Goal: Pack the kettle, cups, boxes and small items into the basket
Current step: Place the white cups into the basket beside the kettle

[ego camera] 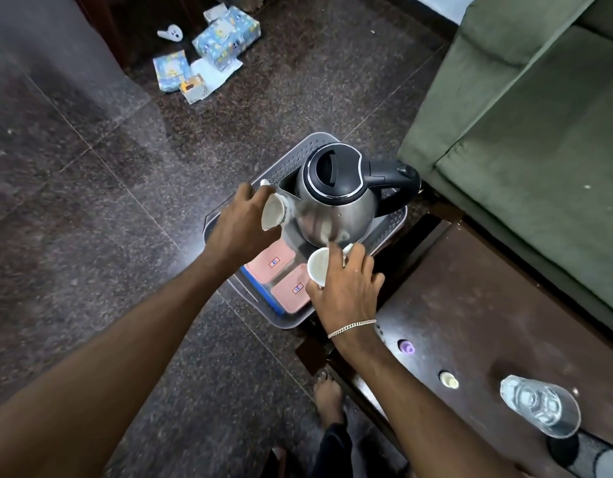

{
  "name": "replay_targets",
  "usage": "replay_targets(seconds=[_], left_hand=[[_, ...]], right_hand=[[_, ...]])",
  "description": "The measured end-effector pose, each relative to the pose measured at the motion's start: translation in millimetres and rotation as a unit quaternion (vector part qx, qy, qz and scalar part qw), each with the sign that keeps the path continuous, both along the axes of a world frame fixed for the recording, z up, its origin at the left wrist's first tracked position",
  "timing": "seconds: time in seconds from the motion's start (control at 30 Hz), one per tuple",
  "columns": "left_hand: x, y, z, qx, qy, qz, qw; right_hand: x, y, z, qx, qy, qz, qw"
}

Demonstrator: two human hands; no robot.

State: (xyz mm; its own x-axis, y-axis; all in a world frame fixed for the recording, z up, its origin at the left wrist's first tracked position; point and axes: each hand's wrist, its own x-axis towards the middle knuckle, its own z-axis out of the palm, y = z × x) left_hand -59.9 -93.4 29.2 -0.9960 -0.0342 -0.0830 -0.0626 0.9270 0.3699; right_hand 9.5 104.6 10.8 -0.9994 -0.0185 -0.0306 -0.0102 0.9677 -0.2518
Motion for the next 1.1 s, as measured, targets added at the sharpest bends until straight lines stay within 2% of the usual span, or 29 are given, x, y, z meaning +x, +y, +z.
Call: replay_targets(seconds=[0.43,1.1], left_hand=[[-11,3,-19,-0.027,-0.048,-0.023,0.998],[-12,2,-34,0.031,-0.072,0.001,0.997]], right_hand=[[-5,2,-5,0.017,-0.051,-0.016,0.998],[-6,-3,-7,-0.011,-0.078,-0.024,0.997]])
